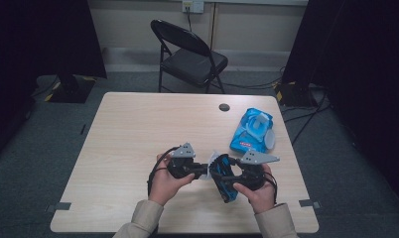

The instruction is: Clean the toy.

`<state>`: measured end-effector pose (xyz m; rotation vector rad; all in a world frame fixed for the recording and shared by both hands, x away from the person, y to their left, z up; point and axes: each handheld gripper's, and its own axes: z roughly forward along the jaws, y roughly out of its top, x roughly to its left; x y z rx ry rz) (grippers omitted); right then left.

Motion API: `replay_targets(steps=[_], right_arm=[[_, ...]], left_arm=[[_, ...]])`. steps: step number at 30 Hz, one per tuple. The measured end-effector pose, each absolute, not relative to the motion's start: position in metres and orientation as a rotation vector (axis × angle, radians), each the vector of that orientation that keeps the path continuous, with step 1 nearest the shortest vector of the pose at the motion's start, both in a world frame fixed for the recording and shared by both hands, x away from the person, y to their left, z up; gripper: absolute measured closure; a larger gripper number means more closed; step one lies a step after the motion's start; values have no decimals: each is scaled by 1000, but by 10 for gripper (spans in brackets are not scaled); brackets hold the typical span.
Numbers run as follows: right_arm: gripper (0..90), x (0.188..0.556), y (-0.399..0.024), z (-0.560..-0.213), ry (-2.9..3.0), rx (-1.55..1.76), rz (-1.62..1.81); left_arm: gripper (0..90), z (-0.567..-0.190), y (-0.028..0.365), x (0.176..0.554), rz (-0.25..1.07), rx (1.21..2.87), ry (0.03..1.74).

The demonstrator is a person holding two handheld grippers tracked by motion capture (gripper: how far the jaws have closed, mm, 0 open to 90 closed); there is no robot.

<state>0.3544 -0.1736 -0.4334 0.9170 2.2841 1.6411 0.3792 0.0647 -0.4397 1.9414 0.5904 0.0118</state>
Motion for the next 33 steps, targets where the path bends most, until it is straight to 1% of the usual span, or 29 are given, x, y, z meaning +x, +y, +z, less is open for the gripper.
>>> replay_targets(steps=[14,33], right_arm=[[258,357,-173,-435,2282,937,1649],[258,357,-176,-432,2256,946,1660]], left_arm=[[864,-451,58,373,-4,1943,595],[864,-466,45,363,-35,1965,557]])
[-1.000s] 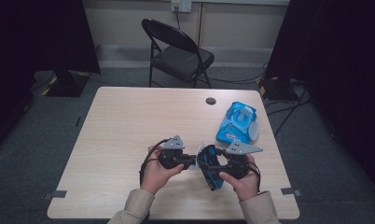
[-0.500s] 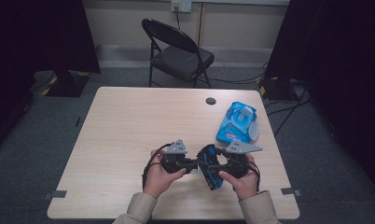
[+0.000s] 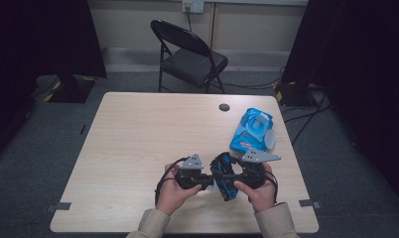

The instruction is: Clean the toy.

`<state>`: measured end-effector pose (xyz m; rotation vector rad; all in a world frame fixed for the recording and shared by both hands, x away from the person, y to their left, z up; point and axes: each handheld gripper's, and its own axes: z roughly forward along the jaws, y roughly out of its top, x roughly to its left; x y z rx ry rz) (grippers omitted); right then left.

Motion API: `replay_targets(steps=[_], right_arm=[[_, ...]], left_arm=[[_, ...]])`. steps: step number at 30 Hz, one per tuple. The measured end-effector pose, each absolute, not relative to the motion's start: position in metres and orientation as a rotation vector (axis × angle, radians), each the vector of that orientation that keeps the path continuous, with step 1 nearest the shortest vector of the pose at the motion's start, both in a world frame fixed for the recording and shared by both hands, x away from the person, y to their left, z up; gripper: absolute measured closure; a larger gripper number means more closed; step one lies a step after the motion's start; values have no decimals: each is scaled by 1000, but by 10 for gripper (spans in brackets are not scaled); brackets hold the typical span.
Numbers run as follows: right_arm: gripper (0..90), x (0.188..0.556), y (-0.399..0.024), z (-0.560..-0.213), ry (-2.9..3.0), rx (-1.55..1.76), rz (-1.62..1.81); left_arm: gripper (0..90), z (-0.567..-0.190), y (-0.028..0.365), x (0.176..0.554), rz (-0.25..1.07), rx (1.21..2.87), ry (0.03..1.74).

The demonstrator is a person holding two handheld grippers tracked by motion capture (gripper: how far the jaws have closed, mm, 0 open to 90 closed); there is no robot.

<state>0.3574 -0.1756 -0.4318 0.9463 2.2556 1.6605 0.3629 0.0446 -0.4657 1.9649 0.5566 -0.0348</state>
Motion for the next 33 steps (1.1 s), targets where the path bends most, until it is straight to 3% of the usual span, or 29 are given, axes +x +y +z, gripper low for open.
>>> replay_targets(steps=[33], right_arm=[[258,366,-173,-421,2229,963,1692]], left_arm=[[861,-491,32,348,-114,2008,513]])
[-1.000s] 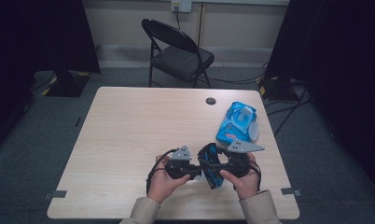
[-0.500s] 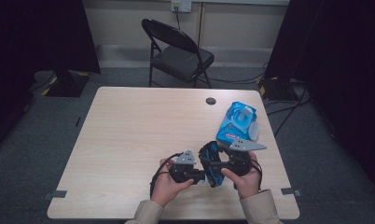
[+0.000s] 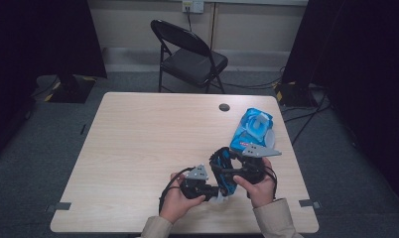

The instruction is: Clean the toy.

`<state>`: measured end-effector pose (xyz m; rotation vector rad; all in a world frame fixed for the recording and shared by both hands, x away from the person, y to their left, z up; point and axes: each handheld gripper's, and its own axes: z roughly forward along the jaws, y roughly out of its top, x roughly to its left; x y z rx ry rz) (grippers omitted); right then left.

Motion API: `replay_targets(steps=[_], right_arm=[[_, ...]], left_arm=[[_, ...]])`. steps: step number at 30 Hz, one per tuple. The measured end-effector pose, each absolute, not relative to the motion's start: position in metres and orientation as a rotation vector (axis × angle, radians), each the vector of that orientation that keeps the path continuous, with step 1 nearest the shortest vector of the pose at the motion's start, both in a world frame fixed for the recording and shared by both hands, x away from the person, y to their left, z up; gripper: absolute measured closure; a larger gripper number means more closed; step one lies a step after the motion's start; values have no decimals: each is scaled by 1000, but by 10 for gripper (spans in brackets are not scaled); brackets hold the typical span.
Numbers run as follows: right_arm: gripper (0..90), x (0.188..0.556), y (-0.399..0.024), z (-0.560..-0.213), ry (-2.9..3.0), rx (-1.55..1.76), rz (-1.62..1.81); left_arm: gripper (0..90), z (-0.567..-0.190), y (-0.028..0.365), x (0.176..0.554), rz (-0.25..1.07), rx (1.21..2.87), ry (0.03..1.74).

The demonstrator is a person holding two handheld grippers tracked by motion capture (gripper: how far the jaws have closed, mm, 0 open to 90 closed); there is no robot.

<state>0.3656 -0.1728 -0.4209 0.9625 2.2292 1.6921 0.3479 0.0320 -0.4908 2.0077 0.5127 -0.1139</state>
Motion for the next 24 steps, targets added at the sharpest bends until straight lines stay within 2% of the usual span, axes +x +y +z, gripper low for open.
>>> replay_targets(steps=[14,24], right_arm=[[258,369,-182,-417,2203,982,1681],[258,368,-193,-425,2197,1003,1685]], left_arm=[[861,-495,32,343,-159,2034,498],[861,-483,57,347,-126,2012,530]])
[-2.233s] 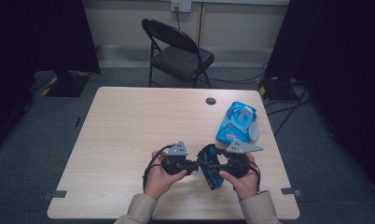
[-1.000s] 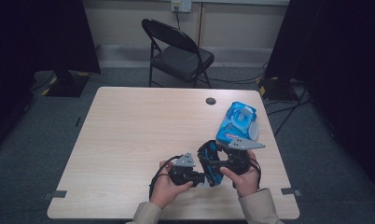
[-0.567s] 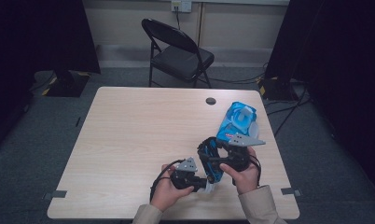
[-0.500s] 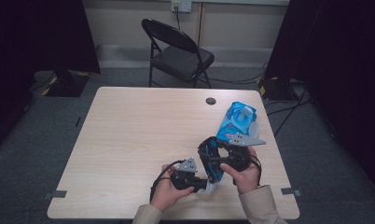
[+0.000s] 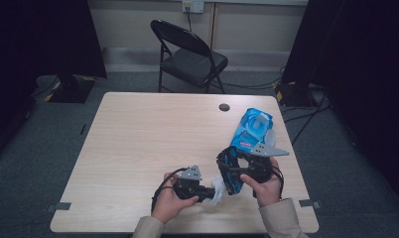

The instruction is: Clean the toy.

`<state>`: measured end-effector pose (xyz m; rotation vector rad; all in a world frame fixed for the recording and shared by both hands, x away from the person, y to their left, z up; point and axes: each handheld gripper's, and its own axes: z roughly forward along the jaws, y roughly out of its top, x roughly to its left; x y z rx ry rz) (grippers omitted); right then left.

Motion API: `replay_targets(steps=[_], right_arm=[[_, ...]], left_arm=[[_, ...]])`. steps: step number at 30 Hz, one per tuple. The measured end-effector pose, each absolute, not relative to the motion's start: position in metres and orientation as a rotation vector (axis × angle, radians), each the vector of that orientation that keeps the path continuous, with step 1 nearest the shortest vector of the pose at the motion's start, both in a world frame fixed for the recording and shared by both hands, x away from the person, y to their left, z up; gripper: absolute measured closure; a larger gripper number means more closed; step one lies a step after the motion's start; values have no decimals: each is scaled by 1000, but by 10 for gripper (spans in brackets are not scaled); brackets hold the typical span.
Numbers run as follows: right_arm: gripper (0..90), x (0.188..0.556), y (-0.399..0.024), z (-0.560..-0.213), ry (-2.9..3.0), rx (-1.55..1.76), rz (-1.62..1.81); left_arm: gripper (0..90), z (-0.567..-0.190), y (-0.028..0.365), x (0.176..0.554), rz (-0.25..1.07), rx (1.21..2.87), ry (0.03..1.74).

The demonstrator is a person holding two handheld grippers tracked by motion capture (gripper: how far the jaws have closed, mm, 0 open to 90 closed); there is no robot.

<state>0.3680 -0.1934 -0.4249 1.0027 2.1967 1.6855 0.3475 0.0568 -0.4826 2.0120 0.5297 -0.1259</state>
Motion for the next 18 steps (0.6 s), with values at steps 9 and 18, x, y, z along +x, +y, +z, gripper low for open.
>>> replay_targets(steps=[9,18], right_arm=[[258,362,-193,-427,2198,988,1695],[258,360,-191,-430,2219,970,1692]], left_arm=[[861,-463,83,361,-58,1960,592],[861,-439,98,374,7,1902,613]])
